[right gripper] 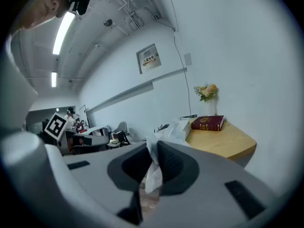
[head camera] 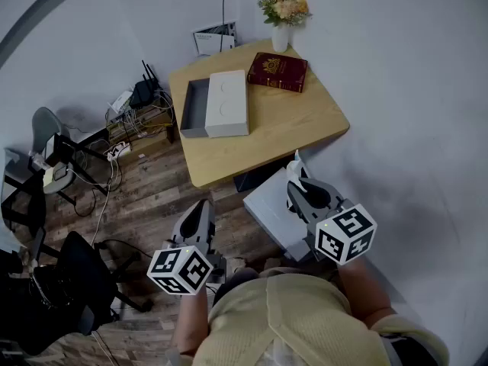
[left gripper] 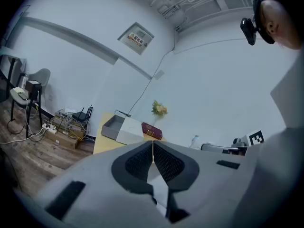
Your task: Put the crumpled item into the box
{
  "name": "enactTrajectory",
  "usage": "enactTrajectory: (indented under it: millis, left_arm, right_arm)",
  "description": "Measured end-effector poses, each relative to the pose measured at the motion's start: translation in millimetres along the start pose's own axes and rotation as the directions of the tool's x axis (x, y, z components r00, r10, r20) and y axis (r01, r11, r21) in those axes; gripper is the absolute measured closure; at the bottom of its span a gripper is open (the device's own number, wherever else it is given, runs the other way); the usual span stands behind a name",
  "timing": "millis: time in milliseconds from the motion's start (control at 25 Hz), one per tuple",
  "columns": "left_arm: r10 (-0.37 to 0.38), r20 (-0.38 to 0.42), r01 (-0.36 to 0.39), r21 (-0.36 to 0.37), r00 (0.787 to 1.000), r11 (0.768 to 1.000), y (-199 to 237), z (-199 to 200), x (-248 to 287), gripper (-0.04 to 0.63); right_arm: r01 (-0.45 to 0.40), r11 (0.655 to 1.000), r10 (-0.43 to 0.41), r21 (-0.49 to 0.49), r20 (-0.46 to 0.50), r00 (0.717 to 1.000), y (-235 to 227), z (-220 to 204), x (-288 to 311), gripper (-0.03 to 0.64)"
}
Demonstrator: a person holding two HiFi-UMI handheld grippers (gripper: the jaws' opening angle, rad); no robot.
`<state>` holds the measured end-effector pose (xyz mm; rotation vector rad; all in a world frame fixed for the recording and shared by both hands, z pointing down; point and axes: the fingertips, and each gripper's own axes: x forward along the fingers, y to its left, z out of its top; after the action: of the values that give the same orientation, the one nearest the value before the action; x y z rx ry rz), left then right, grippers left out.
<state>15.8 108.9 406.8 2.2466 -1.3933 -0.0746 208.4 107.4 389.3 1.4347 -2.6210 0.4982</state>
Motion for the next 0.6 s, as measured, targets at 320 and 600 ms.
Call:
enactTrajectory:
  millis: [320,600]
  left_arm:
    - [-0.003,0.001,0.003,0.005,1.0,1.0,-4,0,-1,0.569]
    - [-0.001,-0.016,0.001,0.007,1.0,1.0,-5,-8,-3,0.569]
  right_arm:
    - [0.002,1.0,-0.003,0.023,0.005,1.0,-1,0,-3,0.569]
    - [-0.012,0.996,0.011,0.09,0.007,1.0,-4,-6,-1,0.569]
